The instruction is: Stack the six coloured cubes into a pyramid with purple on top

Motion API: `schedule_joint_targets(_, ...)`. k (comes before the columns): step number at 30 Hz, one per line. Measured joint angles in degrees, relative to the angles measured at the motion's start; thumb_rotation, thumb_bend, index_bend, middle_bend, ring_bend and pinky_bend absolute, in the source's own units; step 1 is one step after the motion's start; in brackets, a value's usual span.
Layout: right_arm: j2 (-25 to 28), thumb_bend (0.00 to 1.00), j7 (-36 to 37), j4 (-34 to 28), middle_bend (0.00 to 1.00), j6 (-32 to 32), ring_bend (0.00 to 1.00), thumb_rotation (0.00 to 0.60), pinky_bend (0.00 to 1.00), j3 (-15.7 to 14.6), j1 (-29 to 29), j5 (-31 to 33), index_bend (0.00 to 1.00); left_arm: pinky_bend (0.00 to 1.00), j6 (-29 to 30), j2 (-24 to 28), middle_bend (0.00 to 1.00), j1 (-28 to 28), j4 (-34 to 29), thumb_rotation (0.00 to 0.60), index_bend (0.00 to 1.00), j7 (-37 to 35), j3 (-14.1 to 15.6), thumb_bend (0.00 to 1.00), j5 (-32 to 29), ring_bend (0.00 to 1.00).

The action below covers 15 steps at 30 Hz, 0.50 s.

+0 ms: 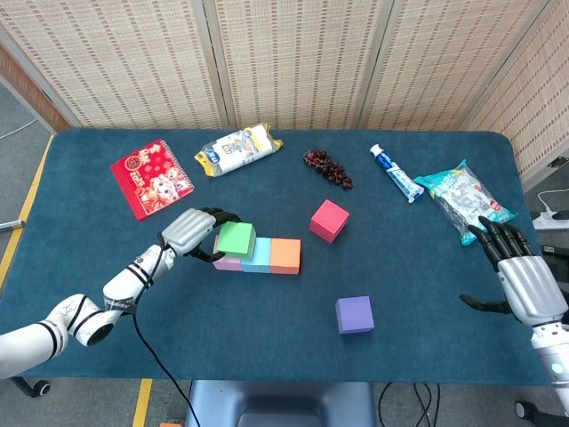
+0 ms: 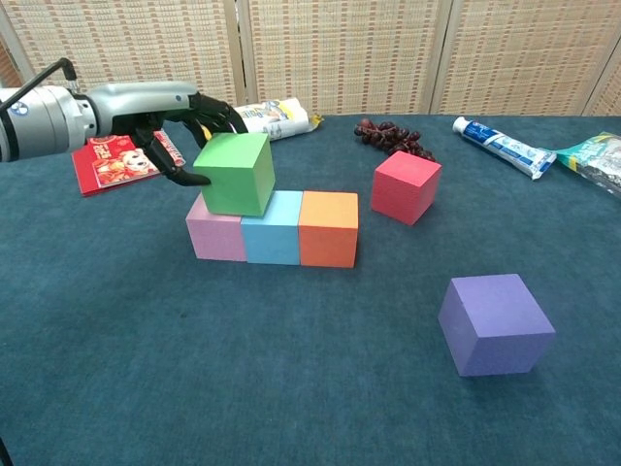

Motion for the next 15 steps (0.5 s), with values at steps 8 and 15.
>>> schedule_joint_targets(8, 0.0, 0.10, 1.2, 1.0, 0.00, 0.1, 0.00, 0.600, 0.02, 0.1, -0.5, -0.3, 0.00, 0.27, -2.4, 1.0, 0.29, 0.1, -4.1, 0.600, 0.36, 6.1, -1.4, 0.32, -6.1, 0.22)
schedule_joint_targets(15, 0.0, 0.10, 2.2, 1.7, 0.00, -0.3, 0.00, 0.600, 0.02, 0.1, -0.6, -0.3, 0.00, 0.25, -4.3, 2.0, 0.29, 0.1, -7.3, 0.600, 0.35, 11.5, -2.4, 0.32, -11.4, 0.22)
